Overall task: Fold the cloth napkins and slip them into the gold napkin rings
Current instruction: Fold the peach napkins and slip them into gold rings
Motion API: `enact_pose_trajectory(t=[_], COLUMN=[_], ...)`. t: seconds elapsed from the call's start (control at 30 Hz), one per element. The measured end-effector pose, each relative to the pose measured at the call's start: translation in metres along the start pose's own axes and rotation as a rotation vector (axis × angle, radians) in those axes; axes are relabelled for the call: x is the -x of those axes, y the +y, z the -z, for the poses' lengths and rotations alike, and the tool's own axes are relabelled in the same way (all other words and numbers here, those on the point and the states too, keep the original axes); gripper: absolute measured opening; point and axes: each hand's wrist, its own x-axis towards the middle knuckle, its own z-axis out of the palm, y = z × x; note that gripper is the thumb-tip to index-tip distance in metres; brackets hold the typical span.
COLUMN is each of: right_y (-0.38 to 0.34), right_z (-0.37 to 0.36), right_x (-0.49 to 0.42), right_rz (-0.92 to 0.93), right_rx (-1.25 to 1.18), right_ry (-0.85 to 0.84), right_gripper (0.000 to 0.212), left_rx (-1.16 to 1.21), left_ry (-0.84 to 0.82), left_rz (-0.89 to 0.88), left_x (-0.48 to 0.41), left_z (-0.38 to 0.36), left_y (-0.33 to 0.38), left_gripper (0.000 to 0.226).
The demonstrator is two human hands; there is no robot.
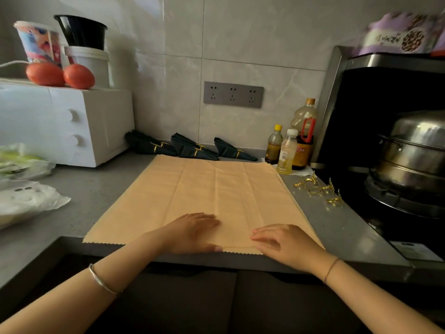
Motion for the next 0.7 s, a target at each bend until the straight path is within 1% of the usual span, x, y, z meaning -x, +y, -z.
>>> enact_pose_trajectory(t=[0.07, 0.1, 0.2, 0.23, 0.33, 0.4, 0.5, 0.6, 0.67, 0.7], right_y=[-0.002, -0.002, -0.002, -0.002, -0.002, 0.001, 0.014, 0.028, 0.032, 0.033], right_z=[0.001, 0.003, 0.006, 0.007, 0.007, 0.009, 0.014, 0.018, 0.023, 0.027], right_x=[0.000, 0.000, 0.002, 0.002, -0.001, -0.003, -0.004, -0.001, 0.001, 0.001], right_rz=[0.008, 0.006, 0.001, 0.004, 0.001, -0.032, -0.092, -0.186, -0.217, -0.217], right_rx=[-0.020, -0.034, -0.007, 0.008, 0.035, 0.044, 0.038, -0.084, -0.152, -0.174], right_ry=[0.029, 0.034, -0.008, -0.015, -0.007, -0.018, -0.051, -0.108, -0.118, -0.120], right_gripper=[0.029, 0.029, 0.036, 0.036, 0.029, 0.028, 0.030, 0.032, 0.034, 0.041], left_rx=[0.036, 0.033, -0.036, -0.060, -0.108, -0.138, -0.137, -0.079, -0.059, -0.031], left_ry=[0.043, 0.062, 0.061, 0.057, 0.069, 0.079, 0.093, 0.112, 0.144, 0.162], left_rz=[-0.004, -0.005, -0.024, -0.033, -0.055, -0.025, 0.043, 0.139, 0.173, 0.178], left_x=[0.003, 0.004, 0.011, 0.013, 0.014, 0.016, 0.023, 0.033, 0.038, 0.039], left_z=[0.000, 0.001, 0.003, 0.004, 0.009, 0.016, 0.025, 0.034, 0.044, 0.049], left_y=[0.001, 0.000, -0.002, -0.002, -0.006, -0.012, -0.027, -0.049, -0.061, -0.065], left_gripper=[0.073, 0.070, 0.081, 0.079, 0.046, 0.038, 0.034, 0.031, 0.029, 0.027])
